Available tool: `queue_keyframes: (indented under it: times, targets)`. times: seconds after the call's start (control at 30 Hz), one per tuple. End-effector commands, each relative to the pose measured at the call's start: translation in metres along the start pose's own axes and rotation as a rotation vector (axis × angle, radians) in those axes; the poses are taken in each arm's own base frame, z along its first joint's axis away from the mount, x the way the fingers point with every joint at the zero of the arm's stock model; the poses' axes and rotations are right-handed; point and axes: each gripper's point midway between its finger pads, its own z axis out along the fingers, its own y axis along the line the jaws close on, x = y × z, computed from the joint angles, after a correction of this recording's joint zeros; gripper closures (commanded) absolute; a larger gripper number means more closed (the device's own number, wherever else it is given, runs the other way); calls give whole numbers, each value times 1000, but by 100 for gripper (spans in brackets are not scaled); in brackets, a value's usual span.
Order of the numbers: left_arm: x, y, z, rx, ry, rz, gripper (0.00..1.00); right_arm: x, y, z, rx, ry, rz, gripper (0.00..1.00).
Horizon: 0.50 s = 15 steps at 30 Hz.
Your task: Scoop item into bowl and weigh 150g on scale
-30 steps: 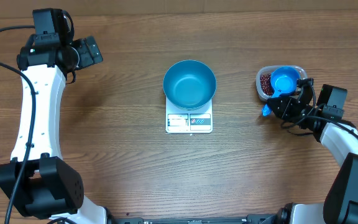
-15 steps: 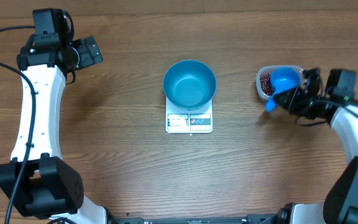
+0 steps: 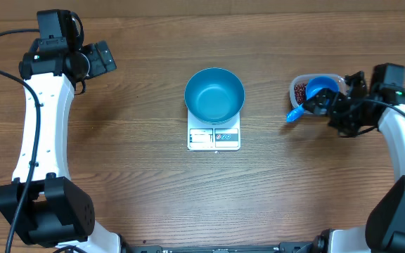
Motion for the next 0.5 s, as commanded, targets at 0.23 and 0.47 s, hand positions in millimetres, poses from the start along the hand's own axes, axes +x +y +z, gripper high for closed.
queue_keyframes:
  times: [0.23, 0.47]
  targets:
    - [0, -3, 2, 12, 4, -1, 0, 16, 11, 67, -51, -83, 176, 1]
    - [0, -3, 2, 12, 4, -1, 0, 4, 18, 68, -91, -137, 136, 16]
